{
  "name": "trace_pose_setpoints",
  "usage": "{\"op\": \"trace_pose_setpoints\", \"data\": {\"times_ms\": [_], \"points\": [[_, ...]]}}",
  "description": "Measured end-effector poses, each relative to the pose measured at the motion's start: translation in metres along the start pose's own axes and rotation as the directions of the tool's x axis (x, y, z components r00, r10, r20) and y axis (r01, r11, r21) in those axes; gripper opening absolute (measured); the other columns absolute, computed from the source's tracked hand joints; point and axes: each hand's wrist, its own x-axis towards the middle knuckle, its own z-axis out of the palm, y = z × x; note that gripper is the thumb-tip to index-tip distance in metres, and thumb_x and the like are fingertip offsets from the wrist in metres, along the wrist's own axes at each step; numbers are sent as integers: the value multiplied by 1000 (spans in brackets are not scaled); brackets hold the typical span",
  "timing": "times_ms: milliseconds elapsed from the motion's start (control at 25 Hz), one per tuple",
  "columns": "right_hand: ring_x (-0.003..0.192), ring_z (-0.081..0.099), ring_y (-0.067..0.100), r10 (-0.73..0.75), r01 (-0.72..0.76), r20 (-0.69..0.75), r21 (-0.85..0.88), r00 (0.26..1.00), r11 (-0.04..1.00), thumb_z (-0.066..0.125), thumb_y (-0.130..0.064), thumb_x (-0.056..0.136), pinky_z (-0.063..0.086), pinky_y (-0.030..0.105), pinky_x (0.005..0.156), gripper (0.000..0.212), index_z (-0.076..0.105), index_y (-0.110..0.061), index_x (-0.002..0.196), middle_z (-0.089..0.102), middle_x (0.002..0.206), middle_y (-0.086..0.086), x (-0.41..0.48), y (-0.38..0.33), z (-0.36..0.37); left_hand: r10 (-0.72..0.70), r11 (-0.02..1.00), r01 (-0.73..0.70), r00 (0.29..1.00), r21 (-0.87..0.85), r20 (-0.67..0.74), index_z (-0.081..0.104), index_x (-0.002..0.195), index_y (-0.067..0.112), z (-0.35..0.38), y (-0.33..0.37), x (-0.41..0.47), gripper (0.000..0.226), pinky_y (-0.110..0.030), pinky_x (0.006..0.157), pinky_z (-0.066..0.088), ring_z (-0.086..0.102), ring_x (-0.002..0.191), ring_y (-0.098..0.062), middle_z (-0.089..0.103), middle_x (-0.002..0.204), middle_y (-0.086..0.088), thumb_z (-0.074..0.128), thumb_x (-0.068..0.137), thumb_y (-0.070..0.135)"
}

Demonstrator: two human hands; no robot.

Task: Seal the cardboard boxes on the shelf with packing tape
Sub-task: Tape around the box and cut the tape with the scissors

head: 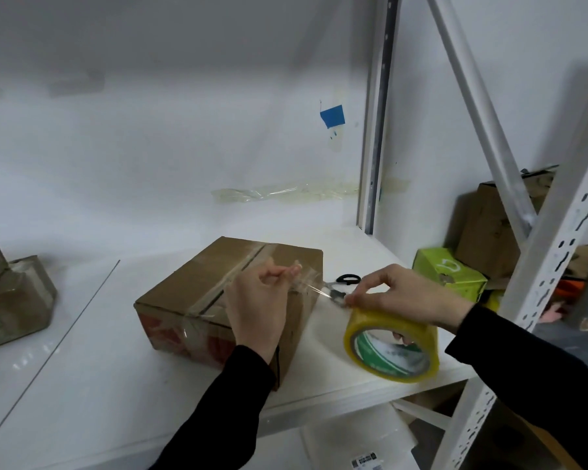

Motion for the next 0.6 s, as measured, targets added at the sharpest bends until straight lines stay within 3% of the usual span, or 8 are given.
{"op": "trace_pose_setpoints", "data": {"times_ms": [80,160,240,360,480,600], "points": [[81,51,11,-32,25,-18,-304,999,952,59,-48,85,37,21,73,23,64,-28,78,54,77,-11,8,-2,4,-79,993,78,997,87,4,73,69,24,2,-12,-1,14,-31,86,51,67,97,-12,71,110,0,75,73,37],[89,55,17,1,21,56,-386,998,922,56,-52,86,42,25,80,23,65,-31,85,59,87,-4,13,-1,11,-106,982,104,994,159,3,74,68,28,-1,-26,-8,14,-35,93,48,63,101,-6,63,123,9,76,72,40],[92,58,18,35,14,116,-399,993,917,55,-55,85,45,26,83,33,70,-27,92,63,94,0,15,0,15,-86,979,85,996,185,-5,70,63,36,-4,-31,-16,12,-38,95,46,60,99,-1,63,122,15,75,72,42],[66,58,6,-4,38,100,-339,995,940,57,-54,84,44,19,62,37,74,-22,85,64,78,-2,30,-9,-5,-73,979,73,997,190,-5,68,69,34,-5,-22,4,10,-39,94,48,64,95,-8,70,111,8,74,74,41],[37,56,-3,-49,64,59,-281,997,958,59,-50,85,43,11,38,38,76,-15,85,61,60,-4,55,-24,-29,-111,977,103,993,185,35,66,55,34,-4,-9,47,20,-42,101,41,62,107,-12,68,115,8,75,73,39],[29,50,-4,-62,77,70,-239,996,968,60,-46,86,43,10,36,40,76,-10,86,59,55,-2,74,-29,-26,-178,962,157,981,225,78,63,50,29,-5,-9,69,27,-43,105,37,59,110,-11,70,112,7,75,73,38]]}}
